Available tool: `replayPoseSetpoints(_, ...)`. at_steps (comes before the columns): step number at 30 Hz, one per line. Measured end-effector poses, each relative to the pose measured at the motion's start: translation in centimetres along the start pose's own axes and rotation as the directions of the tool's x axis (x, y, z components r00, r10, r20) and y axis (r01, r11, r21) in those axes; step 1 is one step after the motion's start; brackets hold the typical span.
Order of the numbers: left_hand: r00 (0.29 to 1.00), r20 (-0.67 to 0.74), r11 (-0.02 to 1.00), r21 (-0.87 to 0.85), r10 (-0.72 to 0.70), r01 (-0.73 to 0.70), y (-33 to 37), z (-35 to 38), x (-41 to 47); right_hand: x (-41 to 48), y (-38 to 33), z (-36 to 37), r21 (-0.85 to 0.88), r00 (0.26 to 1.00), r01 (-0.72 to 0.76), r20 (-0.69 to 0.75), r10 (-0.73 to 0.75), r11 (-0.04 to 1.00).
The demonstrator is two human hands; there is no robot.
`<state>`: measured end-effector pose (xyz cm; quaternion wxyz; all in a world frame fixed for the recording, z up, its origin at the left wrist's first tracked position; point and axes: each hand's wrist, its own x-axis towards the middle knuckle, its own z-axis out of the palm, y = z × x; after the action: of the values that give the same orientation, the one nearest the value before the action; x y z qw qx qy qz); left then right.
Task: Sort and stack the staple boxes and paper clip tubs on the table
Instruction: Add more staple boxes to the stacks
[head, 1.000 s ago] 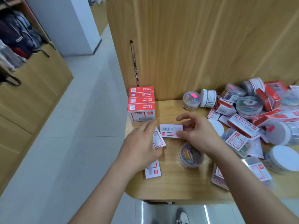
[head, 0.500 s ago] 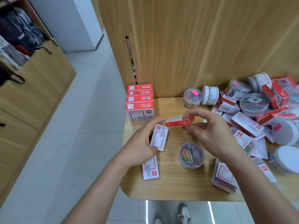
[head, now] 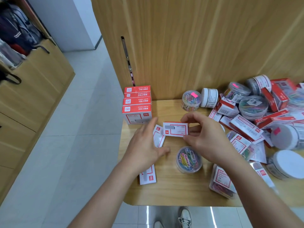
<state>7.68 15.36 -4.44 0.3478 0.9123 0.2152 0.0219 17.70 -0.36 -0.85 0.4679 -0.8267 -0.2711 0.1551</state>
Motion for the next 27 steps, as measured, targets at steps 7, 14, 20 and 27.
replayPoseSetpoints(7,0.999,0.001,0.999,0.042,0.033,-0.033,-0.2,-0.6,0.0,0.4,-0.1,-1.6,0.398,0.991,-0.106,0.114,0.066,0.911)
replayPoseSetpoints(14,0.978,-0.14,0.983,0.123,0.153,-0.136,-0.6,-3.4,-1.2,1.0,-0.2,-0.7,0.461,0.978,-0.192,0.021,0.205,0.867)
replayPoseSetpoints(20,0.966,-0.093,0.964,-0.089,0.242,-0.25,0.8,-3.6,-1.9,1.2,-0.2,-0.1,0.447,0.984,-0.176,0.114,0.14,0.877)
replayPoseSetpoints(27,0.952,-0.054,0.954,0.009,0.3,-0.3,1.4,-1.6,-0.8,1.5,0.2,0.5,0.546,0.961,-0.247,0.242,0.131,0.8)
